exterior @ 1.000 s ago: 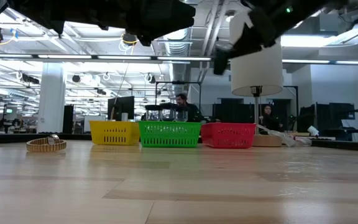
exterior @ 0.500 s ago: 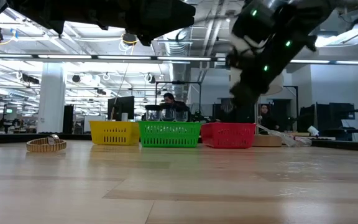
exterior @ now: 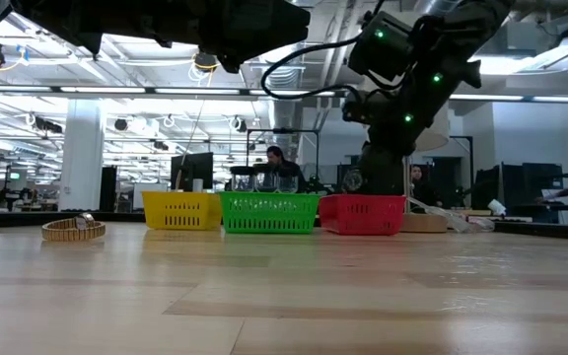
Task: Pick & Place Office items
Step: Put the black wrist watch into the red basket, then put the red digital watch into the yellow basket
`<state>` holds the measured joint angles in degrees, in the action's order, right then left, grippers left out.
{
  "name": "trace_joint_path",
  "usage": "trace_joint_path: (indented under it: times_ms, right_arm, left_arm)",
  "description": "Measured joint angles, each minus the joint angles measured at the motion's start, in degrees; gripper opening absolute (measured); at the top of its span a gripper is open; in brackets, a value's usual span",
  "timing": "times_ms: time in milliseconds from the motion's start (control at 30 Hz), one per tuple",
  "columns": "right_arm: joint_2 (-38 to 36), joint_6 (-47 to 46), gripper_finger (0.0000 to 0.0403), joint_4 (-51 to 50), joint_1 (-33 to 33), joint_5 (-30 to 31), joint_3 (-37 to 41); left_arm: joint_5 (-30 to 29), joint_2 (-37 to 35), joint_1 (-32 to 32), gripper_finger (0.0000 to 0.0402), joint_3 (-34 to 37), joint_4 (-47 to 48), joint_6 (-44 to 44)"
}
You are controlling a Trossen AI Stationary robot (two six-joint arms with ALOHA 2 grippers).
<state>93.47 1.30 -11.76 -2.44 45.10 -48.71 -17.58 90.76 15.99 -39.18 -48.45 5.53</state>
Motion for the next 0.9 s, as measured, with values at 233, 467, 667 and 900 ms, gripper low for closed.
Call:
trace_joint_path:
  times_ms: [233,467,667,900]
  right_arm:
    - [-0.9,-1.3,0.0081,-1.6,0.2,0.2,-0.2]
    - [-1.9,-1.4,0.0125,-9.4,1.8,0.2,-2.5]
    - [-4.9,-9.5,0.0141,-21.7,5.4,0.1,-7.9]
    - [-12.2,-24.0,0.0142,-37.5,12.8,-4.4,-9.0]
  left_arm:
    - [0.0,0.0,0.0,0.0121,0.0,0.0,0.0]
    - [0.0,0.0,0.0,0.0121,0.0,0.0,0.0]
    - [0.0,0.0,0.0,0.0121,0.0,0.0,-0.1]
    - [0.0,0.0,0.0,0.0121,0.5,-0.1,-0.3]
